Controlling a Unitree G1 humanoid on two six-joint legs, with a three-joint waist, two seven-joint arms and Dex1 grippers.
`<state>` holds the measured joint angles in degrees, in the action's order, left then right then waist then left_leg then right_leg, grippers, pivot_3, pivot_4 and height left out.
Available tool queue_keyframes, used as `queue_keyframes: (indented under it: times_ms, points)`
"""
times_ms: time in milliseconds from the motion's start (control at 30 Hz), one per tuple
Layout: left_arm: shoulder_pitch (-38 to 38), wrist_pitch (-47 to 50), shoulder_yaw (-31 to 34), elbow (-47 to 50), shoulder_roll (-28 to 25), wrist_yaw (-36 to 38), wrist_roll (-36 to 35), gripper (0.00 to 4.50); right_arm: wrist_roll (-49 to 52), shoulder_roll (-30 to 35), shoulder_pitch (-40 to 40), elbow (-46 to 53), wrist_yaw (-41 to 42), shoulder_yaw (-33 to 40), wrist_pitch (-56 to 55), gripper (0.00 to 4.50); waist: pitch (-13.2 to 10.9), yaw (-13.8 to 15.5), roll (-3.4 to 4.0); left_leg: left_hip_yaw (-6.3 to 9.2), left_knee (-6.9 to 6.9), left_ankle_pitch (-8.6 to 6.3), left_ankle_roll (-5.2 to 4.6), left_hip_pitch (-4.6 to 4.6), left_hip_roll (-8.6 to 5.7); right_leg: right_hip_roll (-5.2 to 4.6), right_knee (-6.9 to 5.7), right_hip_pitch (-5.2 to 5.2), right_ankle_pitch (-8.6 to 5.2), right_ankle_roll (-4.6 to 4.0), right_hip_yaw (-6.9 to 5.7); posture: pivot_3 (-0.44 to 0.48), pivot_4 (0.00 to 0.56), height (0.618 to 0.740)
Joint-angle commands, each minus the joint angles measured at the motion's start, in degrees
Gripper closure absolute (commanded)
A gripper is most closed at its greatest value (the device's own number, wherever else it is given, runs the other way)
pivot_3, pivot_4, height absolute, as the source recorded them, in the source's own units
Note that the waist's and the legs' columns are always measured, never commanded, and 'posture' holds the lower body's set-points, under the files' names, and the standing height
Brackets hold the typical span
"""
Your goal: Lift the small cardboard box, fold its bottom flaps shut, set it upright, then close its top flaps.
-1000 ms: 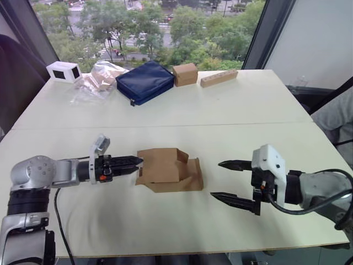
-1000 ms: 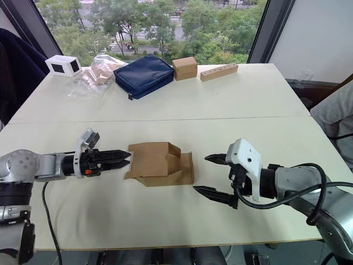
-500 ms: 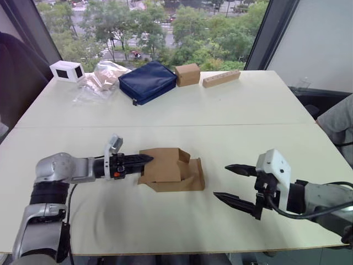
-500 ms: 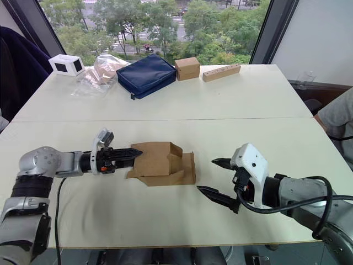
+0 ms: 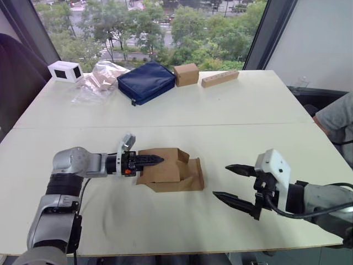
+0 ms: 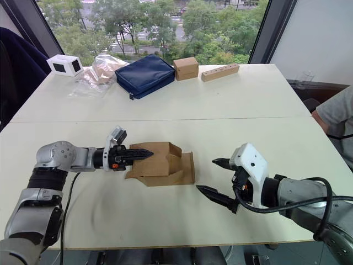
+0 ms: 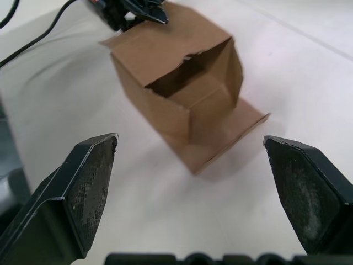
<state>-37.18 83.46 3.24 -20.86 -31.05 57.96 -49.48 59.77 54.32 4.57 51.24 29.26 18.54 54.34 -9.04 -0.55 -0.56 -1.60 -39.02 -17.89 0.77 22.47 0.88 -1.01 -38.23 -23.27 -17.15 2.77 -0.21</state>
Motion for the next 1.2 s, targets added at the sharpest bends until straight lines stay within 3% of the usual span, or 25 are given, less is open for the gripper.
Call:
queue_keyframes:
  times_ms: [33, 100, 133, 400, 533, 633, 700, 867, 1000, 1200]
  points:
    - [1.68, 1.29, 2.04, 3.47, 1.01, -1.21, -1.69, 3.59, 2.31, 1.54, 0.31, 1.9, 0.51, 1.15, -0.13, 0.0, 0.0, 0.01, -0.01, 0.0, 0.0, 0.0, 0.0, 0.0, 0.0, 0.0, 0.0, 0.01, 0.0, 0.0, 0.0, 0.0, 0.15, 0.74]
    - [2.3, 1.55, 2.66, 4.4, 1.39, -1.76, -1.8, 4.39, 2.78, 2.06, 1.12, 2.07, 0.84, 1.6, -0.24, 0.0, 0.0, 0.05, -0.01, 0.0, -0.01, 0.0, 0.0, 0.0, 0.0, 0.0, 0.0, 0.01, 0.0, 0.0, 0.0, 0.0, 0.15, 0.74]
    - [2.51, 1.63, 2.99, 4.72, 1.55, -2.0, -1.91, 4.46, 2.82, 2.21, 1.66, 2.23, 0.98, 1.83, -0.4, 0.0, 0.0, 0.1, -0.01, 0.0, -0.01, 0.0, 0.0, 0.0, 0.0, 0.0, 0.0, 0.01, 0.0, 0.0, 0.0, 0.0, 0.15, 0.74]
    - [2.55, 0.28, 4.62, 7.19, 1.0, -1.65, -2.8, 4.46, 3.83, 0.63, 3.3, 0.91, 1.04, 3.66, -3.0, 0.0, 0.0, 0.1, -0.02, 0.01, -0.04, 0.0, 0.0, -0.01, 0.0, 0.0, 0.0, 0.05, -0.01, 0.02, 0.0, 0.0, 0.15, 0.74]
    - [-3.34, -13.72, 6.96, 14.2, -1.44, 3.04, -1.2, 4.46, 7.86, -8.3, -4.05, -5.81, -6.05, 5.85, -9.49, 0.0, -0.09, 0.09, -0.25, 0.02, -0.05, 0.02, 0.03, -0.01, 0.01, 0.01, 0.0, 0.04, -0.01, 0.02, 0.0, 0.0, 0.15, 0.74]
    - [-10.06, -16.72, 5.97, 14.81, -3.23, 5.31, -1.06, 4.5, 9.69, -13.31, -12.01, -10.14, -11.15, 4.54, -12.23, 0.66, -0.07, 0.07, -0.21, 0.01, -0.08, 0.05, 0.08, -0.01, 0.01, 0.0, -0.02, 0.05, -0.01, 0.01, 0.0, 0.0, 0.15, 0.74]
    - [-13.04, -18.9, 5.1, 14.55, -3.84, 6.35, -0.4, 4.5, 9.02, -15.64, -16.48, -11.88, -13.45, 2.88, -13.15, 1.5, -0.05, 0.12, -0.18, 0.0, -0.08, 0.16, 0.28, -0.01, -0.03, 0.0, -0.01, 0.05, -0.01, 0.02, 0.0, 0.0, 0.15, 0.74]
    - [-20.42, -28.4, -0.08, 11.66, -6.95, 12.87, 5.98, 4.5, 7.66, -23.63, -32.37, -18.72, -20.68, -2.6, -15.55, 3.05, -0.09, -0.35, -0.15, -0.04, -0.04, 0.19, 0.33, 0.01, -0.01, 0.07, -0.05, -0.05, -0.01, 0.02, 0.04, 0.0, 0.15, 0.74]
    - [-24.74, -31.19, -2.42, 8.55, -7.85, 16.74, 8.18, 4.5, 6.03, -25.57, -40.64, -23.07, -21.97, -4.36, -15.63, 4.48, -0.1, -0.13, -0.13, -0.03, -0.03, 0.17, 0.28, 0.05, 0.01, 0.12, -0.19, -0.17, -0.02, 0.01, 0.04, 0.0, 0.15, 0.74]
    - [-25.34, -30.56, -2.99, 8.43, -7.74, 18.85, 8.15, 4.5, 1.75, -26.66, -46.6, -27.07, -22.25, -8.42, -14.28, 4.48, -0.1, -0.22, -0.13, -0.05, -0.08, 0.06, 0.09, 0.13, -0.01, 0.06, -0.16, -0.18, -0.01, 0.01, 0.04, 0.0, 0.15, 0.74]
